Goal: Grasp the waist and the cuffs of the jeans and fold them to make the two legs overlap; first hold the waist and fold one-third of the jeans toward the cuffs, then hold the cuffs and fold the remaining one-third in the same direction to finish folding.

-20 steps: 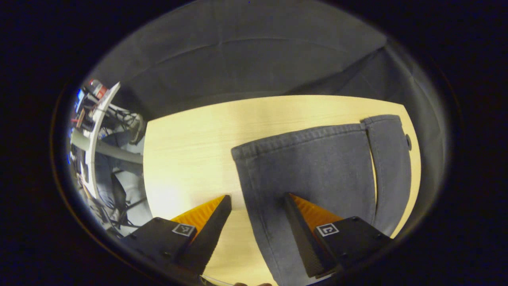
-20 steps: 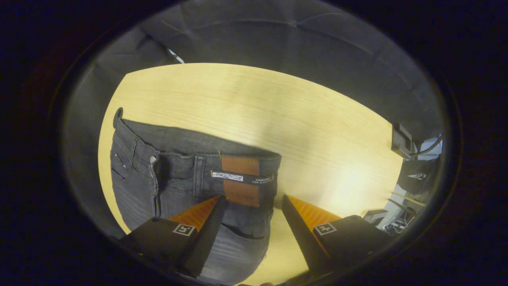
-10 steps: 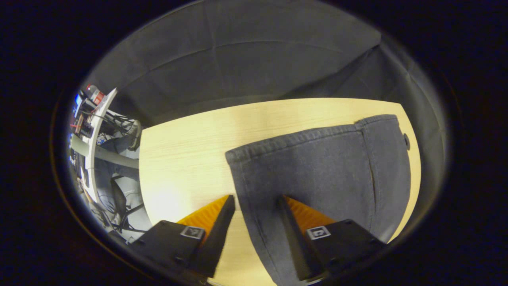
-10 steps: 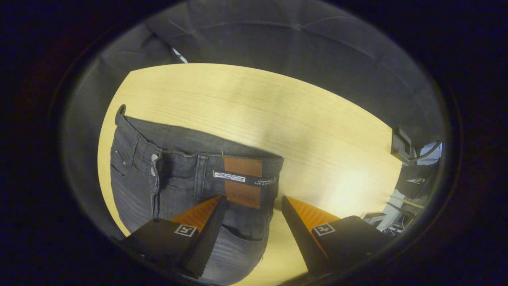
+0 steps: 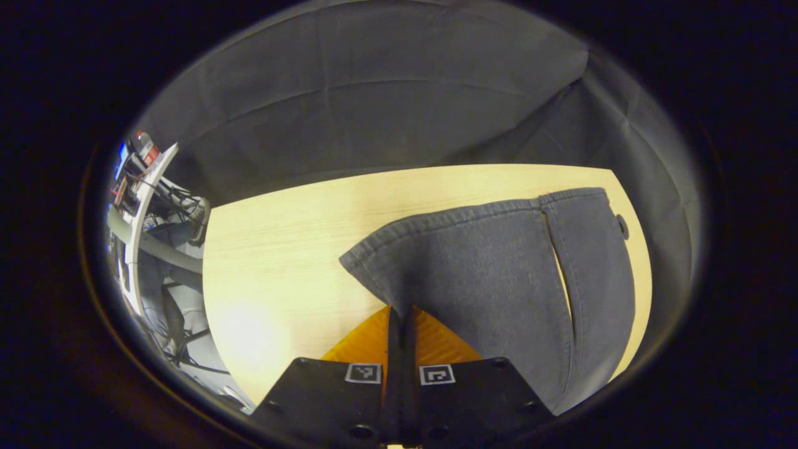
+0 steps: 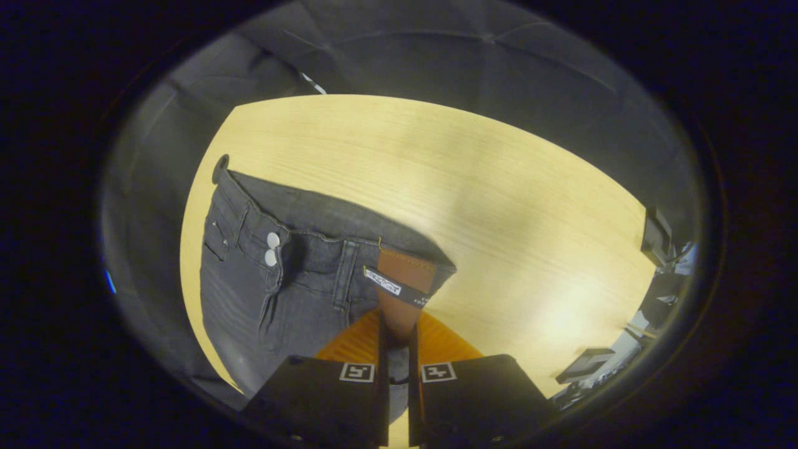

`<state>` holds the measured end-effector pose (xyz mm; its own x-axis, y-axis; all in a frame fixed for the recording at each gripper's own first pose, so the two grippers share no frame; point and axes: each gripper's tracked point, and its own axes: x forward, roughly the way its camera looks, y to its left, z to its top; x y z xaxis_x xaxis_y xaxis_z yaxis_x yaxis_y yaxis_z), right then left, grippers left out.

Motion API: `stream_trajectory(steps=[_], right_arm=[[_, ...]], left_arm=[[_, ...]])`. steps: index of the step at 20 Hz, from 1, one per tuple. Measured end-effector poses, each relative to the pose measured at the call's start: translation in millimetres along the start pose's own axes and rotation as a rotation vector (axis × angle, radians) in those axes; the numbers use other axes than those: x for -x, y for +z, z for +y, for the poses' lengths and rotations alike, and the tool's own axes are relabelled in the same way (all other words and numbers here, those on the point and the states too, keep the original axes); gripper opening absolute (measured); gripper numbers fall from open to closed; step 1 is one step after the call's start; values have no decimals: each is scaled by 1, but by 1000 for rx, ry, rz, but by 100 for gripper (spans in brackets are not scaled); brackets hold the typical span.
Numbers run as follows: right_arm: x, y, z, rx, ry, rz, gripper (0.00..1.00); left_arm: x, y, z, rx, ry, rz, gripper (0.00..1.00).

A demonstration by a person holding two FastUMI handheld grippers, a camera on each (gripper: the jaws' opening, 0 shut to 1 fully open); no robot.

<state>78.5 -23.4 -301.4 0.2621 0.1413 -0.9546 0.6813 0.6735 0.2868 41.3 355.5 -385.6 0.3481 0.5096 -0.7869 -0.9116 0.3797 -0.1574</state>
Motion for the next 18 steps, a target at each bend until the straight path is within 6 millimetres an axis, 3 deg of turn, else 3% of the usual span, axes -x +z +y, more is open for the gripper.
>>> stream_trajectory(steps=[1,4,7,10,12,15,17,18], right_arm=[[1,-2,-2,23,20,-3,6],[10,-2,-14,90,8,-1,6],[28,-6,-23,46,60,40,6],[30,1,-16,33,70,66,6],[40,10,-9,3,83,69,6],[48,23,-4,-59,115,82,6],[65,36,7,-79,151,83,5],[79,33,17,-103,195,82,6]], left_arm=[[1,-2,1,13,-28,4,8],[5,-5,33,33,-58,4,8],[19,-12,101,-39,-23,-2,8],[40,-28,154,15,3,20,8],[58,-33,161,96,-15,35,8],[82,-18,154,159,-74,44,8],[106,-2,125,164,-134,43,8],[120,9,102,159,-180,38,8]])
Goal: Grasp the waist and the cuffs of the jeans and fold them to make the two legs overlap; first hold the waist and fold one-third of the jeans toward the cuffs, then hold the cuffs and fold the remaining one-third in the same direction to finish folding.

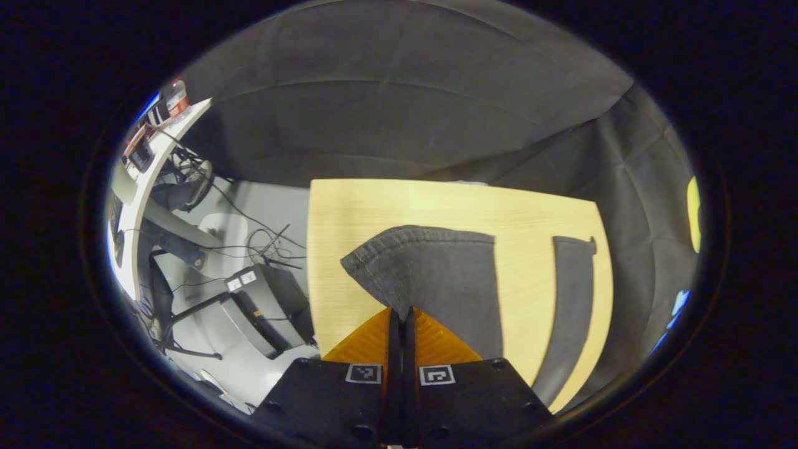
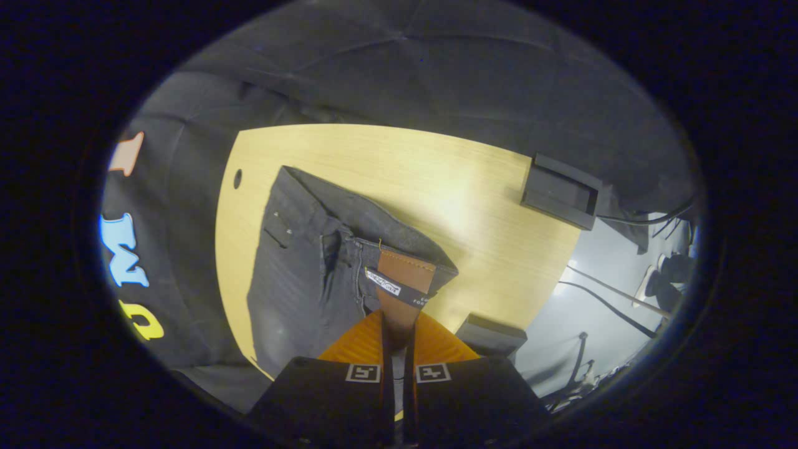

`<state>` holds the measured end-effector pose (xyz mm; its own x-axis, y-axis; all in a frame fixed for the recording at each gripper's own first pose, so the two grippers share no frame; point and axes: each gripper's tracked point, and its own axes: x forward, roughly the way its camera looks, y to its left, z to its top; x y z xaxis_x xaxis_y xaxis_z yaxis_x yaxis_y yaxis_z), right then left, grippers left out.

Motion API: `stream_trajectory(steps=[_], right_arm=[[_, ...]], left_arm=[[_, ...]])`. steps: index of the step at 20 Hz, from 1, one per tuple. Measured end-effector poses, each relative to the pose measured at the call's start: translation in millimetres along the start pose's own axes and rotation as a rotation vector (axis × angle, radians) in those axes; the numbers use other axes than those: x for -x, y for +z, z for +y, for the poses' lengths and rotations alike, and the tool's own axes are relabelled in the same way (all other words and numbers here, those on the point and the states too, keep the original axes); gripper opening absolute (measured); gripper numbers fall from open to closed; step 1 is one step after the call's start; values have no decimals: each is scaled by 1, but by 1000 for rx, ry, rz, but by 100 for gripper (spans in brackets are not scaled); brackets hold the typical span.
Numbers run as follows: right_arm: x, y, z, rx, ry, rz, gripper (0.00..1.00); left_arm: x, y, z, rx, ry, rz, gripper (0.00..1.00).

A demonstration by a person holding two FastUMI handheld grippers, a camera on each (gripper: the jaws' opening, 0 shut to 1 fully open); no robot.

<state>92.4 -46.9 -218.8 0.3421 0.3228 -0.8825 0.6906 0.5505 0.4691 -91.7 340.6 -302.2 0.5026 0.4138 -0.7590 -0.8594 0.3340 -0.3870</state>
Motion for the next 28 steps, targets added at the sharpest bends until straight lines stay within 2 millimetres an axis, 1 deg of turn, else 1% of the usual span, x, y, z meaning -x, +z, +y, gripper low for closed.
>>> stream_trajectory(steps=[1,3,4,5,6,8,9,10,12,14,16,17,18,19,20,21,22,23,24,25,26,28], right_arm=[[9,-5,10,-24,44,4,5],[29,-4,37,-80,134,12,5],[34,0,47,-102,159,9,5],[33,4,53,-114,173,9,5],[31,9,61,-122,183,13,5],[30,17,84,-165,217,21,5],[28,24,97,-186,238,22,5],[23,31,105,-206,246,21,5],[13,47,118,-235,239,4,5],[-2,64,139,-273,243,-3,5],[-20,78,156,-294,224,-6,5],[-28,85,164,-288,208,-10,5],[-36,91,172,-278,190,-16,5],[-44,95,181,-272,177,-20,5],[-51,100,190,-274,171,-22,5],[-57,105,197,-281,174,-21,5],[-57,112,206,-293,196,-39,8],[-59,126,216,-296,233,-79,14],[-60,134,227,-291,274,-121,41],[-46,140,226,-262,300,-153,68],[-42,146,221,-239,312,-177,95],[-42,157,206,-222,288,-200,96]], left_arm=[[8,7,-22,-7,-39,-5,8],[22,21,-71,3,-121,-11,8],[21,28,-99,19,-157,-11,8],[16,32,-122,25,-179,2,8],[13,34,-139,24,-186,19,8],[-1,33,-181,-3,-207,44,8],[-9,31,-206,-17,-221,54,8],[-16,27,-229,-28,-232,70,7],[-33,16,-274,-48,-235,102,8],[-52,7,-313,-63,-228,132,8],[-75,-3,-341,-104,-190,158,8],[-87,-7,-357,-126,-174,156,10],[-95,-9,-374,-157,-159,148,10],[-105,-13,-382,-214,-134,138,8],[-112,-17,-386,-299,-90,121,8],[-120,-20,-385,-388,-38,110,8],[-126,-25,-386,-471,-4,134,8],[-128,-19,-385,-535,48,116,39],[-126,-12,-389,-564,61,86,69],[-123,-11,-401,-557,14,80,100],[-116,-6,-412,-544,-19,65,97],[-110,10,-447,-543,-30,-10,96]])
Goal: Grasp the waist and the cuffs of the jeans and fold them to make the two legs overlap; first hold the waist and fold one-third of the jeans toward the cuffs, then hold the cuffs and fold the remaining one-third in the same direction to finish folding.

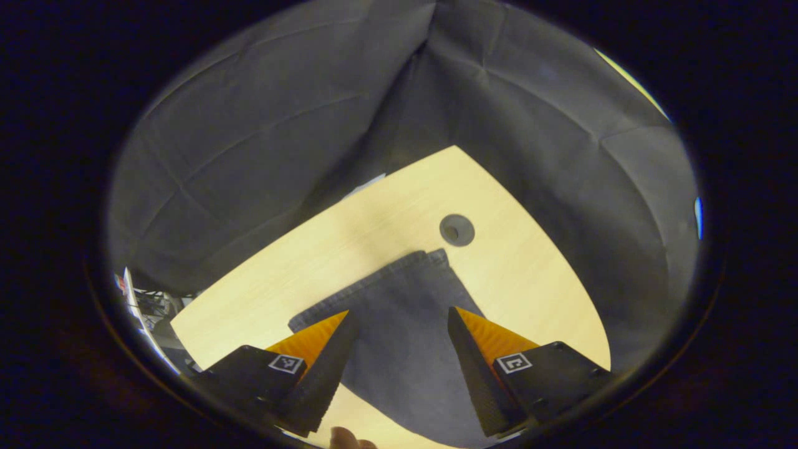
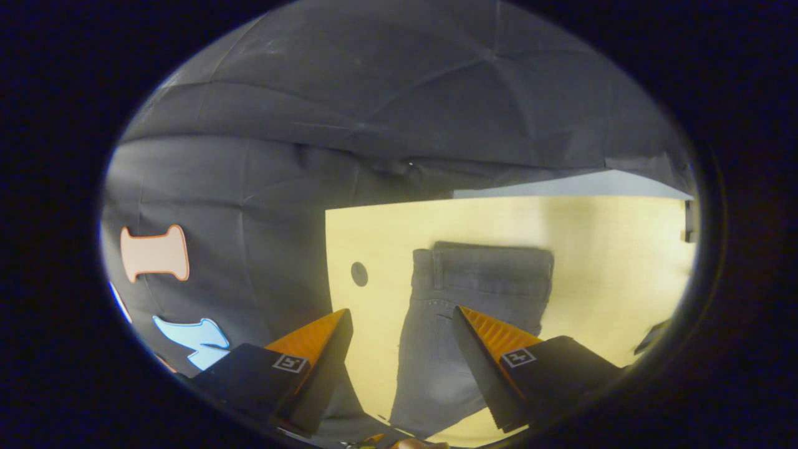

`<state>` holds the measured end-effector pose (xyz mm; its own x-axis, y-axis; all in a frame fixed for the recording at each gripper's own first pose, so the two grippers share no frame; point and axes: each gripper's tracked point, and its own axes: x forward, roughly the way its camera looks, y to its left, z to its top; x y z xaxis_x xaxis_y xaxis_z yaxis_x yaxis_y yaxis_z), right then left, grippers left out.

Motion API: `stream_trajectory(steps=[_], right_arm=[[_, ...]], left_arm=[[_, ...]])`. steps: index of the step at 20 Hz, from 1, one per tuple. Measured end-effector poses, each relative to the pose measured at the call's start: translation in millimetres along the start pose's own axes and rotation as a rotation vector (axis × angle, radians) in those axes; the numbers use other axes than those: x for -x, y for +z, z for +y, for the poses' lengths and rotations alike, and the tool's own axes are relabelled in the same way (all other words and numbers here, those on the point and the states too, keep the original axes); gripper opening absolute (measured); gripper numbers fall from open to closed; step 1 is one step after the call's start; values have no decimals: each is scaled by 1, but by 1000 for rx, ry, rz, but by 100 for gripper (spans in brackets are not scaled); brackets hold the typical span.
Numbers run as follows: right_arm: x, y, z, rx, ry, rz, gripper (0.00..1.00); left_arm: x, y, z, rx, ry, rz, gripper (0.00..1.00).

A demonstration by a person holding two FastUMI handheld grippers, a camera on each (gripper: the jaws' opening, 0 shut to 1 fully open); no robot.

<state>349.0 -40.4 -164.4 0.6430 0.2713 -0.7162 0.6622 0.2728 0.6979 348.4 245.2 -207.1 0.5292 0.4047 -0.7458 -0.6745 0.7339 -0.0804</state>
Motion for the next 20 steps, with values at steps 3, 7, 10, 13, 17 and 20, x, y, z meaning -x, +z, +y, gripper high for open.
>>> stream_trajectory(steps=[3,7,10,13,17,20], right_arm=[[8,5,-12,13,-21,-1,96],[14,-14,-42,26,-40,60,96],[11,-27,-68,22,-71,90,96],[6,-41,-86,54,-105,114,96],[-4,-57,-91,87,-125,127,96],[-21,-61,-102,115,-199,88,96]], left_arm=[[11,12,5,16,-13,-13,96],[18,3,2,51,-171,-59,97],[41,3,16,-10,-213,-137,97],[73,-15,49,-121,-218,-243,97],[153,-72,106,-168,-298,-363,98],[221,-123,142,-8,-373,-372,97]])
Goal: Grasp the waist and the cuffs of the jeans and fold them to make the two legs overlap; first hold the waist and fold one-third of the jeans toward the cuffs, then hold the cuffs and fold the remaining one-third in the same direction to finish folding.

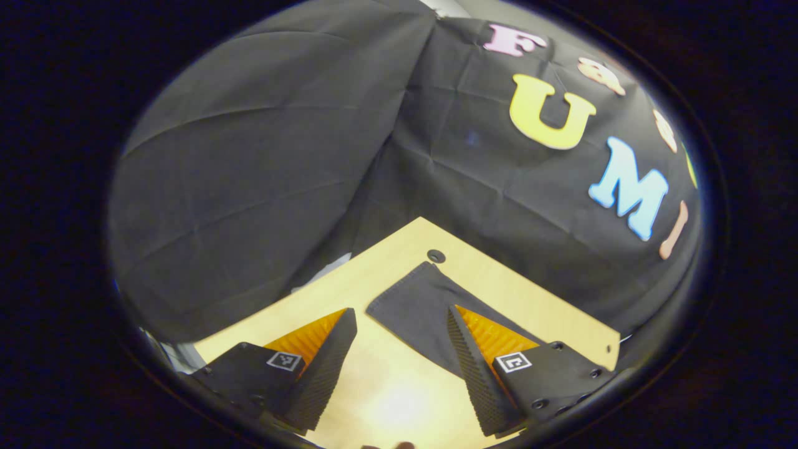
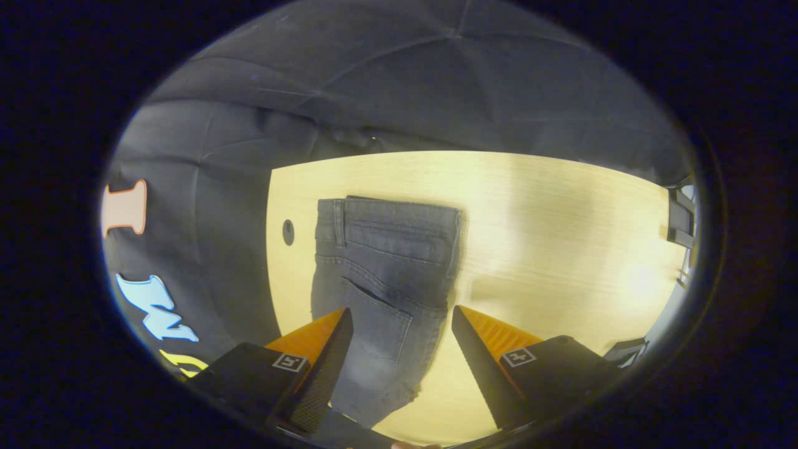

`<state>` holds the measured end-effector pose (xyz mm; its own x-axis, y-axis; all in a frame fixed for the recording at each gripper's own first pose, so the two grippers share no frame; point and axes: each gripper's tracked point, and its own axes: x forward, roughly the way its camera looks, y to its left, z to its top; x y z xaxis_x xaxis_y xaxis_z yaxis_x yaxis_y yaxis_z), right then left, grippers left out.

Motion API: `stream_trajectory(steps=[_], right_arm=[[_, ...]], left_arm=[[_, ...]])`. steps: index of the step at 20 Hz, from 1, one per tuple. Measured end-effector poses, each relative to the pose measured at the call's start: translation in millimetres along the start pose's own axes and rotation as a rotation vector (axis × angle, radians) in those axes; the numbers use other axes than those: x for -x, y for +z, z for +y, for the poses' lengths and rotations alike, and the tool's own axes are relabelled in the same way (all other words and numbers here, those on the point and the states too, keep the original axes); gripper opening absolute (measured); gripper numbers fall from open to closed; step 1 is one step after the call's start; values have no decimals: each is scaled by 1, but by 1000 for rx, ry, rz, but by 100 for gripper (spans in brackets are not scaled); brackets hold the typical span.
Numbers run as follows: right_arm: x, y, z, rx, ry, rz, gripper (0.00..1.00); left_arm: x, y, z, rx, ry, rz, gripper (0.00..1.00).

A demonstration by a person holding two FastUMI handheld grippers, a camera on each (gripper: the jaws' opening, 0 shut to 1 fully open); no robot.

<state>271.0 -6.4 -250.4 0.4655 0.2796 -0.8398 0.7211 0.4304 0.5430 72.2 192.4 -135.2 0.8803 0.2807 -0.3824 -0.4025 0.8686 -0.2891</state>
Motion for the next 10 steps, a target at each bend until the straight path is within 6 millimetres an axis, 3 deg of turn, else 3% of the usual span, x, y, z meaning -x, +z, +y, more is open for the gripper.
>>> stream_trajectory(steps=[2,3,4,5,6,7,10], right_arm=[[-19,-11,-11,13,-85,0,97],[-29,-19,-13,37,-103,13,97],[-27,-26,-16,72,-138,36,96],[-33,-14,-13,70,-139,-10,97],[-35,-16,-10,76,-148,-5,87],[-36,-17,-10,80,-172,2,90],[-40,-17,-10,97,-284,54,87]], left_arm=[[36,-29,-5,179,-67,19,97],[53,-39,-1,241,-86,28,97],[65,-39,8,260,-79,18,97],[73,-35,21,259,-58,-8,100],[83,-28,30,259,-46,-38,97],[93,-19,36,258,-41,-59,98],[113,-2,33,258,-44,-102,99]])
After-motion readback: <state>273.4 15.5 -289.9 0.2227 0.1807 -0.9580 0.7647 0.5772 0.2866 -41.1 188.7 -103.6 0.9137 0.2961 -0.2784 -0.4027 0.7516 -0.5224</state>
